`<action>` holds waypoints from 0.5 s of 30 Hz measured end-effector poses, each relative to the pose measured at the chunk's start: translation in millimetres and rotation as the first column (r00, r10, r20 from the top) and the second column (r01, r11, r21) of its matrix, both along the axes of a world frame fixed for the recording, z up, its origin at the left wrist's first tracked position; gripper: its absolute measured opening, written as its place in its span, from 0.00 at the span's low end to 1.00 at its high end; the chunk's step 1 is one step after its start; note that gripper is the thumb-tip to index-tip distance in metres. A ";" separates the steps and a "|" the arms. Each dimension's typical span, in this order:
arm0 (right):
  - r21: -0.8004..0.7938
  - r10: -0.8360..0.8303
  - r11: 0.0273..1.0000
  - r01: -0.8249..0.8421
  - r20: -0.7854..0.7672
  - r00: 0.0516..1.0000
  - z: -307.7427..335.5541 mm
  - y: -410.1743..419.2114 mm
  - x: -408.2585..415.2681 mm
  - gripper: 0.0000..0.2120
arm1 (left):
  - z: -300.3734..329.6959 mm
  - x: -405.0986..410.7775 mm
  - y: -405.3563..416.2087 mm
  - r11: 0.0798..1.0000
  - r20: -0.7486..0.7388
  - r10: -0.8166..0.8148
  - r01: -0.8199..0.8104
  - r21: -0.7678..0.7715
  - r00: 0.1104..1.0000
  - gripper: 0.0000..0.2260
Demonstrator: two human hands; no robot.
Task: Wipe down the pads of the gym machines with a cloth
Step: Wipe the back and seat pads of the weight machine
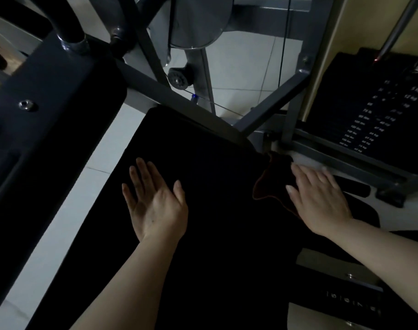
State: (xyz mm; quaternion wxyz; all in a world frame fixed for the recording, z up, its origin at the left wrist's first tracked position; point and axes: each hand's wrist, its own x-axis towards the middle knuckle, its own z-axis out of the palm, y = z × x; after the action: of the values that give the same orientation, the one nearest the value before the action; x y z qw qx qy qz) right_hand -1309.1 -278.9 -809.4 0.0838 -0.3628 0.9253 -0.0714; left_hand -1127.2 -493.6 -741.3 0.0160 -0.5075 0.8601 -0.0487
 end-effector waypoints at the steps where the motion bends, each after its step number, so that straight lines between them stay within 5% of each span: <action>1: 0.022 -0.018 1.000 0.018 0.005 1.000 -1.0 8.4 -0.7 0.31 | 0.2 -0.3 0.3 1.000 -0.003 -0.001 0.001 0.000 1.000 0.32; 5: 0.035 -0.034 0.999 0.033 0.022 0.999 0.1 17.3 -3.8 0.30 | 1.0 -1.1 0.8 1.000 -0.002 0.000 0.000 0.006 1.000 0.32; 10: -0.134 -0.229 0.950 0.282 0.318 0.920 23.6 -29.3 -9.3 0.28 | -0.6 -2.8 0.3 1.000 -0.013 -0.003 0.004 0.005 1.000 0.31; 15: -0.039 -0.249 0.967 0.253 0.084 0.965 15.6 -58.8 6.4 0.26 | -2.7 -2.3 -1.3 1.000 -0.013 -0.017 0.016 -0.026 1.000 0.32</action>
State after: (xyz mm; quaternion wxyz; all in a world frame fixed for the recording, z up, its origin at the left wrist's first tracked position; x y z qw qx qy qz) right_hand -1302.8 -337.7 -793.8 0.1012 -0.2417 0.9578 -0.1182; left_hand -1129.5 -494.9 -744.1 0.0031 -0.5009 0.8637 -0.0567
